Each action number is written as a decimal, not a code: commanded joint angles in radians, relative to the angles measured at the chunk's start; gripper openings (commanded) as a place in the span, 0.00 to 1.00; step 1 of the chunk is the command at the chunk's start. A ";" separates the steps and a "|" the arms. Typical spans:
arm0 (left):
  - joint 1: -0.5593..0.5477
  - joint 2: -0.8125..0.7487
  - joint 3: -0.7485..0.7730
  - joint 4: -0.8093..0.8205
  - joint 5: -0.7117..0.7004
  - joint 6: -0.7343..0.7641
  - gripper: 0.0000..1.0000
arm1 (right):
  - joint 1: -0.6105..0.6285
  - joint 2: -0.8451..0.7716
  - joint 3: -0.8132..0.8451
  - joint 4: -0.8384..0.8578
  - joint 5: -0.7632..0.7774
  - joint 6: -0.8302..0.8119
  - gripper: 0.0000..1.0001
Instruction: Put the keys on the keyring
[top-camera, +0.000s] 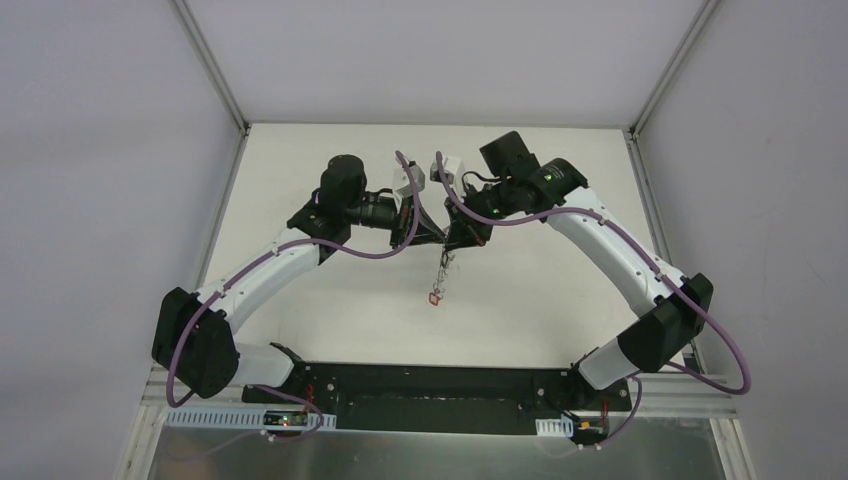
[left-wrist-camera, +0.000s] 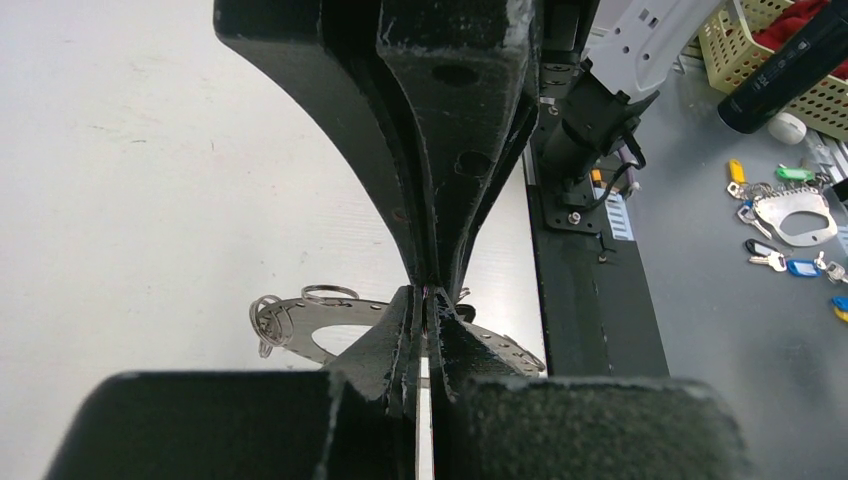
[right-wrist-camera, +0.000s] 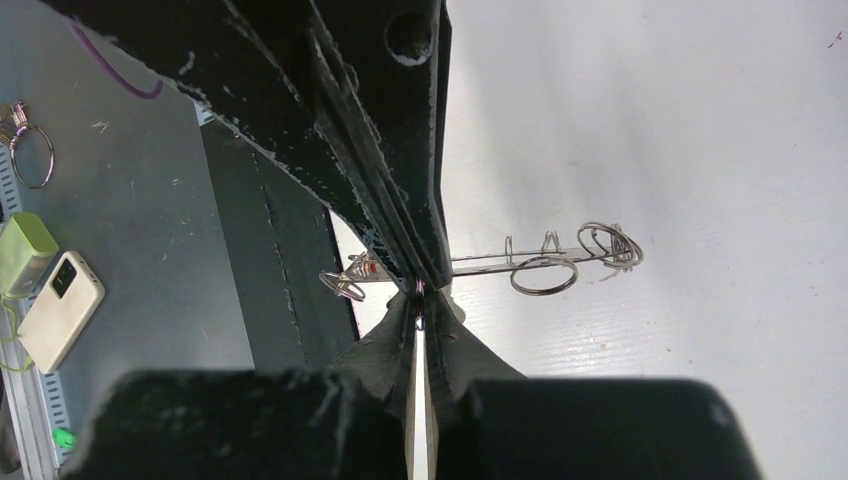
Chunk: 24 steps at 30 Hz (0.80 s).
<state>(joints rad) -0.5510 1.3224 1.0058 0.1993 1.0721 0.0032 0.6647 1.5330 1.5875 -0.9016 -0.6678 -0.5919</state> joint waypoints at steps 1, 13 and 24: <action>-0.013 -0.005 0.016 0.012 0.022 0.001 0.00 | 0.004 -0.018 0.005 0.036 -0.032 0.010 0.00; -0.001 -0.072 0.018 -0.018 0.011 0.000 0.00 | -0.046 -0.068 -0.079 0.072 -0.077 -0.003 0.22; 0.002 -0.084 0.000 0.057 0.030 -0.128 0.00 | -0.125 -0.166 -0.215 0.204 -0.286 -0.003 0.35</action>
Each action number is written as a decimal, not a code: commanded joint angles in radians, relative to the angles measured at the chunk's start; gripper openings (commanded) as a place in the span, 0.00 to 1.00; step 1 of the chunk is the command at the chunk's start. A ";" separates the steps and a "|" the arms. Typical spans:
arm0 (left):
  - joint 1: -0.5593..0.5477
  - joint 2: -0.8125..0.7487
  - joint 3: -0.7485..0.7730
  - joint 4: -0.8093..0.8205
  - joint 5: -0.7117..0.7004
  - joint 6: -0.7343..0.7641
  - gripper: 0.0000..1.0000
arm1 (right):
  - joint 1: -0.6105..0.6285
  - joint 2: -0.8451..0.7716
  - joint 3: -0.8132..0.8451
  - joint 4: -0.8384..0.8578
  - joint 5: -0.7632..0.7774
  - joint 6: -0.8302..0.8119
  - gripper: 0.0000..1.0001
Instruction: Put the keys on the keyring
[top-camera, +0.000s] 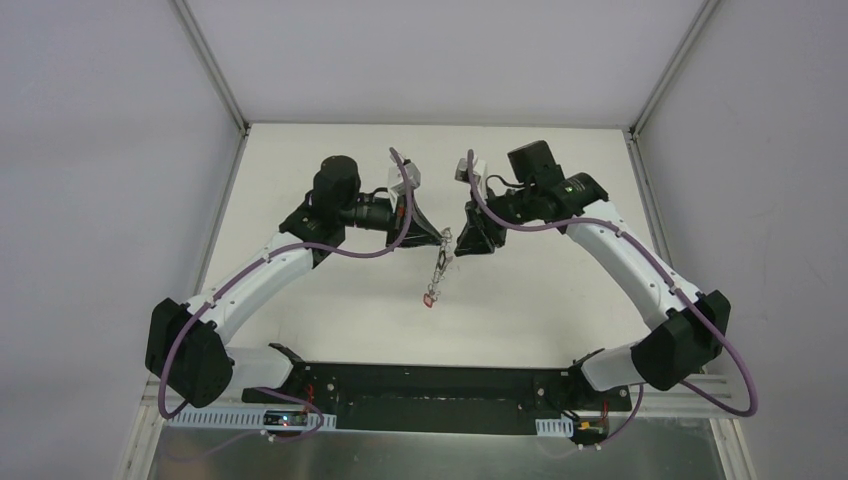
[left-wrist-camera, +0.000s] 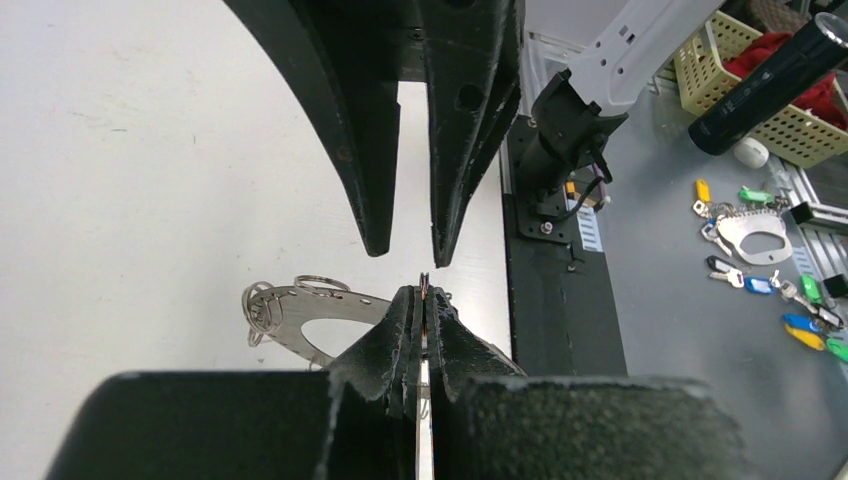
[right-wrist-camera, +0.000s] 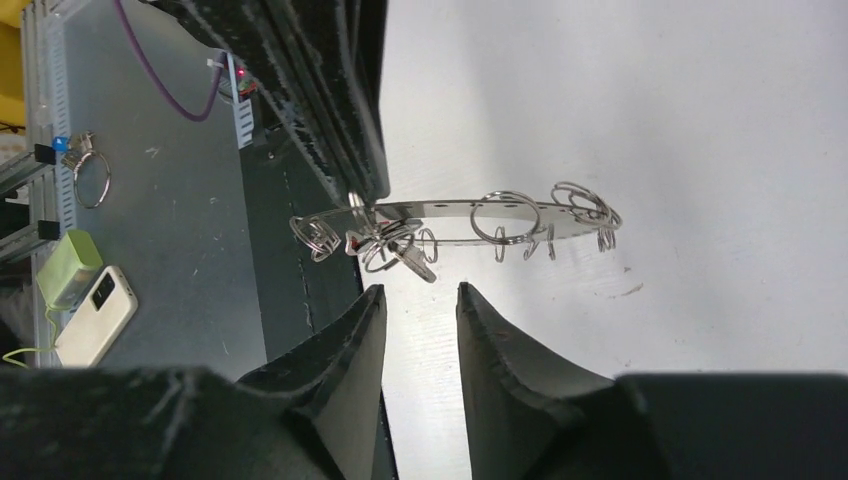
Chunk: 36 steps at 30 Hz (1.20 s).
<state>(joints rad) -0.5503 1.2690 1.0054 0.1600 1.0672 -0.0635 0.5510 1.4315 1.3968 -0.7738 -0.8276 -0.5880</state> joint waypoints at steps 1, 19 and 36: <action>0.001 -0.029 -0.003 0.113 0.034 -0.075 0.00 | -0.012 -0.070 -0.031 0.086 -0.141 -0.007 0.35; 0.001 -0.013 -0.034 0.242 0.042 -0.176 0.00 | -0.012 -0.043 -0.039 0.134 -0.205 0.015 0.11; 0.001 0.010 -0.058 0.461 0.071 -0.348 0.00 | -0.013 -0.043 -0.093 0.211 -0.234 0.072 0.00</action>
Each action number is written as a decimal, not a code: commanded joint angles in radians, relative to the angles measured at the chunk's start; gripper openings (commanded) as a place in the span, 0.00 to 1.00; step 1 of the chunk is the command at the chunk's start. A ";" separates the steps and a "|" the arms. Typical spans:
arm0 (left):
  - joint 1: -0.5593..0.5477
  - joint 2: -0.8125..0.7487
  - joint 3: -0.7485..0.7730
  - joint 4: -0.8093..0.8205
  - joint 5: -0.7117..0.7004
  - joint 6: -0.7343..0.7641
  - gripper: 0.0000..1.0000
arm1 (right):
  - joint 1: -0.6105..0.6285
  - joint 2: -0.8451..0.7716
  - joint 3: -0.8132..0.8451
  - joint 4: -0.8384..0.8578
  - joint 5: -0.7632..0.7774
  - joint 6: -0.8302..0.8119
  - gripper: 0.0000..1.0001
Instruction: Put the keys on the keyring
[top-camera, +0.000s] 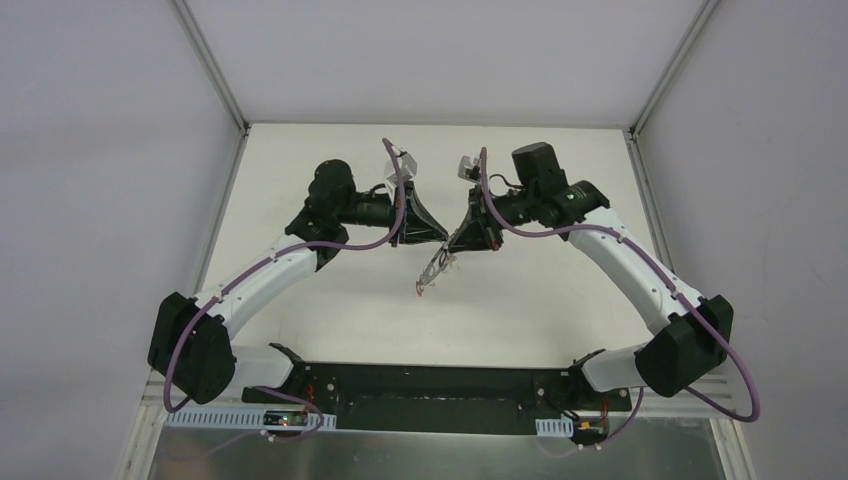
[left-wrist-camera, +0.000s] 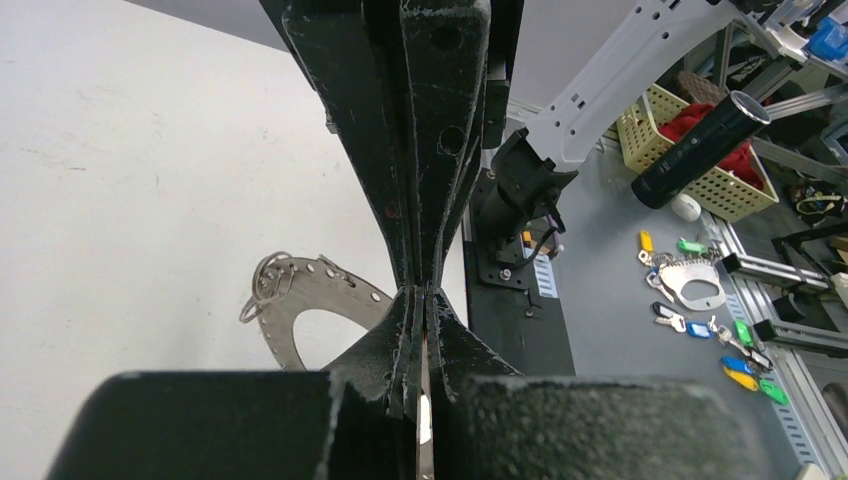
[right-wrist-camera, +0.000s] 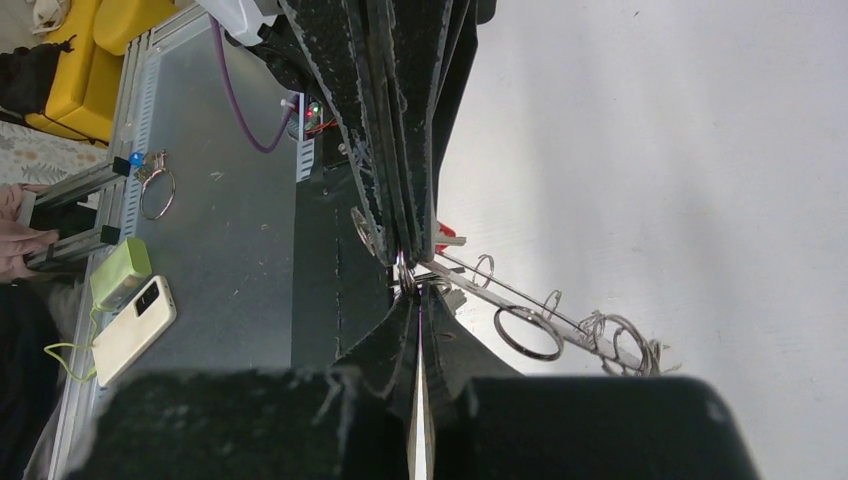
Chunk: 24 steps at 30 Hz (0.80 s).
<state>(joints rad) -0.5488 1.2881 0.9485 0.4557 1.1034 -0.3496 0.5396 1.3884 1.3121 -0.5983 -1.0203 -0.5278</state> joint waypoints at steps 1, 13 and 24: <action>0.000 -0.009 -0.005 0.182 0.035 -0.070 0.00 | 0.000 0.001 -0.011 0.038 -0.042 0.013 0.00; -0.002 -0.002 -0.025 0.214 0.030 -0.083 0.00 | -0.001 0.006 -0.013 0.054 -0.040 0.027 0.01; 0.001 0.001 -0.020 0.201 0.025 -0.075 0.00 | -0.031 -0.046 -0.023 0.048 -0.022 0.023 0.06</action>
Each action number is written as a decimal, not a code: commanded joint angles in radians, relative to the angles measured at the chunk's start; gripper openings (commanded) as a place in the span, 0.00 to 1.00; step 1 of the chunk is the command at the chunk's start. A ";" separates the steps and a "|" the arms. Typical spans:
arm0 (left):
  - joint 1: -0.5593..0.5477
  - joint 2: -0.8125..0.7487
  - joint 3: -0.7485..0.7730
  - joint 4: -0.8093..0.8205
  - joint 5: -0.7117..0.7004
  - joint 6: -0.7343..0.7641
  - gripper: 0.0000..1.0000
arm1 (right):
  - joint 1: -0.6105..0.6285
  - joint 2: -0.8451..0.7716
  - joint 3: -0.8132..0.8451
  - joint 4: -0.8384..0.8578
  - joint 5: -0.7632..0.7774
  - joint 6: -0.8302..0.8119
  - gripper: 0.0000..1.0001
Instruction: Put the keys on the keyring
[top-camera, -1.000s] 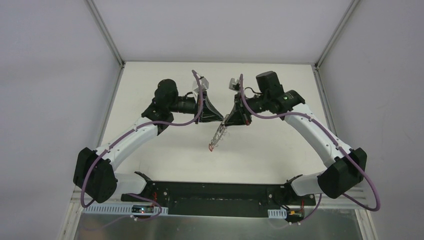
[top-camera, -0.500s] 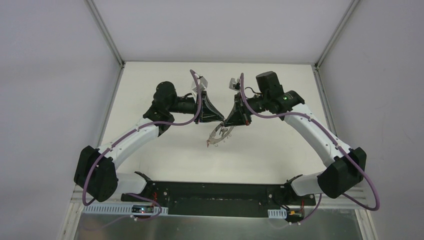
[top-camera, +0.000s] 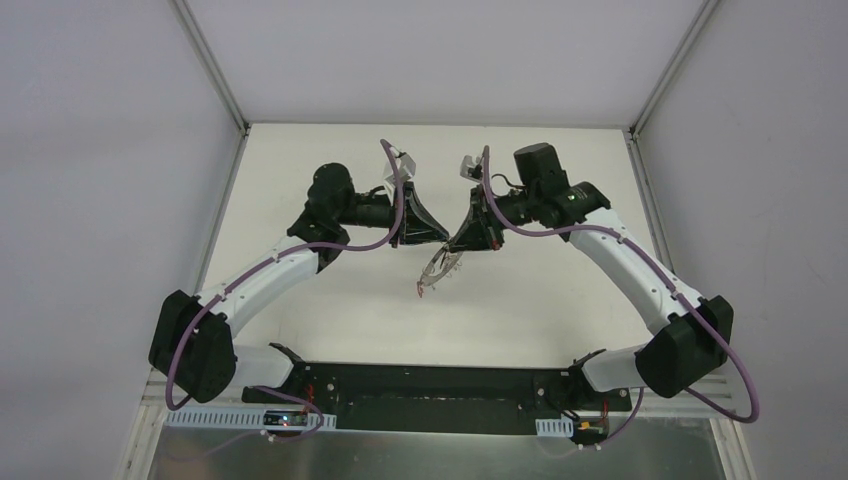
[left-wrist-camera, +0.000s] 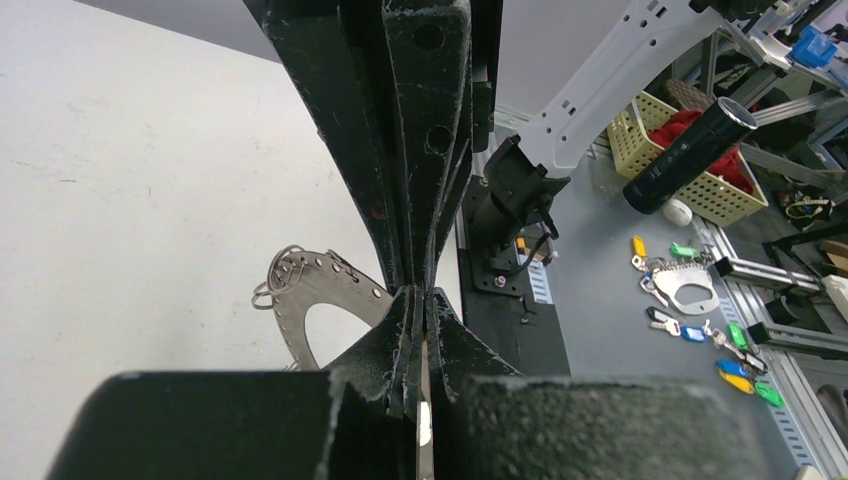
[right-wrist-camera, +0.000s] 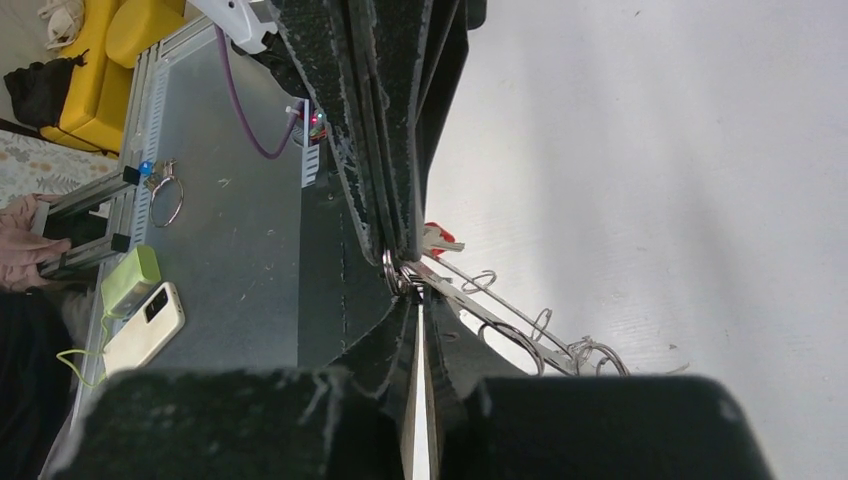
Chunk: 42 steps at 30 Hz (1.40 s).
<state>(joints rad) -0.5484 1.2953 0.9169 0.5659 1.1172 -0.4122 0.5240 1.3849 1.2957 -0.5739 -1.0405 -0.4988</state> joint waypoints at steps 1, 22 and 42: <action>0.001 -0.007 0.013 0.089 0.010 -0.013 0.00 | -0.019 -0.049 -0.008 0.021 0.001 -0.008 0.09; 0.002 0.002 0.015 0.036 -0.035 -0.031 0.00 | -0.004 -0.047 0.058 0.017 0.025 -0.009 0.30; 0.002 0.010 0.010 0.045 -0.028 -0.042 0.00 | 0.018 -0.022 0.068 0.028 0.028 -0.009 0.08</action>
<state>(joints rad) -0.5484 1.3094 0.9169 0.5602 1.0878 -0.4358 0.5358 1.3640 1.3148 -0.5667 -0.9997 -0.5011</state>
